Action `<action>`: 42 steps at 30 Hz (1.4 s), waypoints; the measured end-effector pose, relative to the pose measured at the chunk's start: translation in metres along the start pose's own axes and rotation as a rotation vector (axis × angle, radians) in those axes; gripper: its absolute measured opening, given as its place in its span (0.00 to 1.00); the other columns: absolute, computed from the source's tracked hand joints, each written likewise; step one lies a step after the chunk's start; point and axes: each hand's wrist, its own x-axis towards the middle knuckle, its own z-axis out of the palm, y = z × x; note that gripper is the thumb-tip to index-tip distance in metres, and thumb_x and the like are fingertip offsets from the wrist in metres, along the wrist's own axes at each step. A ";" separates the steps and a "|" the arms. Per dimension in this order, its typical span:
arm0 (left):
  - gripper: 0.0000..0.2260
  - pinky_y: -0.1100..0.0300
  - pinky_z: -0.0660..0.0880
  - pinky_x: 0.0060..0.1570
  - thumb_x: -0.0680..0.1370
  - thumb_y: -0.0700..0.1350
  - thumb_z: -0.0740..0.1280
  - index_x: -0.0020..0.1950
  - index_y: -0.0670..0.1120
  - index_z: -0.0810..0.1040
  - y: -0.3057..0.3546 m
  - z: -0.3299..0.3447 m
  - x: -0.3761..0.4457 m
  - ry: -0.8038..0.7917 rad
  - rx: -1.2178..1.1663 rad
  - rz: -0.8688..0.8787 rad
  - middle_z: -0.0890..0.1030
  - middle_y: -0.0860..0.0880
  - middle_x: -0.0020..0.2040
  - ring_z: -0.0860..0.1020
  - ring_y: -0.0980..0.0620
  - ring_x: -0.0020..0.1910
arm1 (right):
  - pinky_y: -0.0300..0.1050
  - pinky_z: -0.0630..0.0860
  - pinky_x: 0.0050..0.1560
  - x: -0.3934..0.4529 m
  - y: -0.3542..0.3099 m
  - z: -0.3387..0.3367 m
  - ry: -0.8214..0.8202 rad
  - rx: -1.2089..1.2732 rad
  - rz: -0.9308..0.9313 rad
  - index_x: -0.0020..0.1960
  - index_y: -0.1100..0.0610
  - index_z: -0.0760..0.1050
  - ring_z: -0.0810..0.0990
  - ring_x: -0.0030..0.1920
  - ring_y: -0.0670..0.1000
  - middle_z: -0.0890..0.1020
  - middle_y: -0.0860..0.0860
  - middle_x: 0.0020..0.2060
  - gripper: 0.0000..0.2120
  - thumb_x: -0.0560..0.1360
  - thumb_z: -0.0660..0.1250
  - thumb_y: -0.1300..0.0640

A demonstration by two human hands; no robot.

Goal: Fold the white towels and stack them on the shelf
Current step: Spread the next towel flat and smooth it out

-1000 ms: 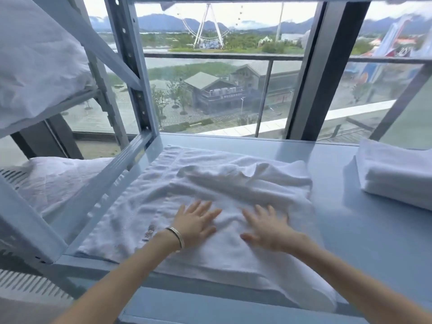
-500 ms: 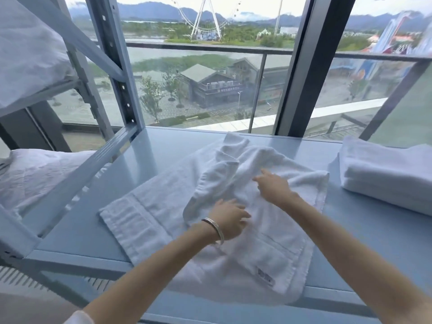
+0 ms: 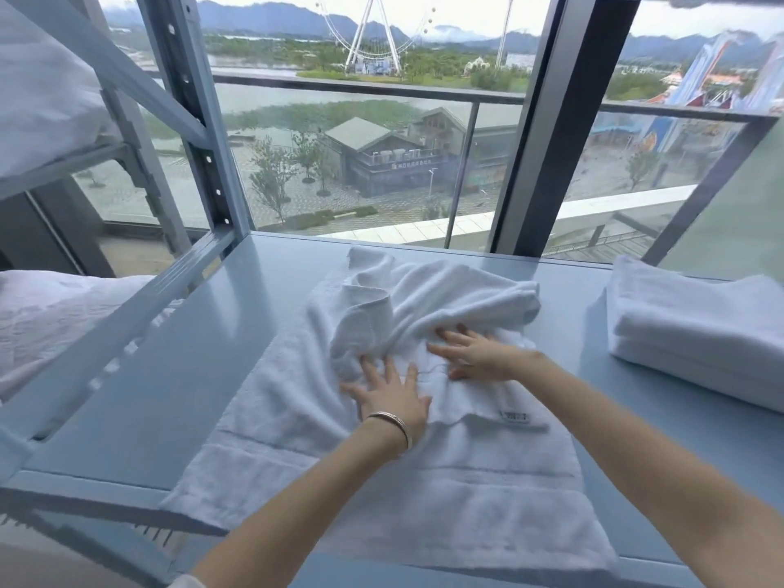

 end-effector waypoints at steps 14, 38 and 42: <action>0.29 0.29 0.41 0.65 0.73 0.66 0.60 0.73 0.60 0.60 -0.044 -0.024 0.075 -0.012 -0.248 0.302 0.51 0.50 0.77 0.40 0.44 0.76 | 0.45 0.64 0.65 -0.037 -0.010 0.024 0.382 0.157 0.099 0.70 0.49 0.67 0.65 0.69 0.52 0.66 0.48 0.70 0.28 0.73 0.66 0.41; 0.07 0.65 0.68 0.25 0.70 0.49 0.60 0.34 0.50 0.74 -0.054 0.012 -0.050 0.679 -0.093 0.776 0.74 0.55 0.30 0.76 0.52 0.28 | 0.34 0.67 0.25 -0.172 -0.027 0.072 0.921 0.007 0.053 0.34 0.48 0.77 0.78 0.31 0.44 0.79 0.41 0.31 0.08 0.62 0.67 0.61; 0.15 0.64 0.71 0.28 0.61 0.47 0.72 0.40 0.53 0.68 -0.047 0.028 -0.037 0.642 -0.083 0.833 0.75 0.54 0.34 0.76 0.52 0.32 | 0.33 0.63 0.26 -0.168 -0.018 0.101 0.846 0.040 0.091 0.34 0.49 0.75 0.74 0.35 0.43 0.77 0.41 0.32 0.08 0.60 0.68 0.61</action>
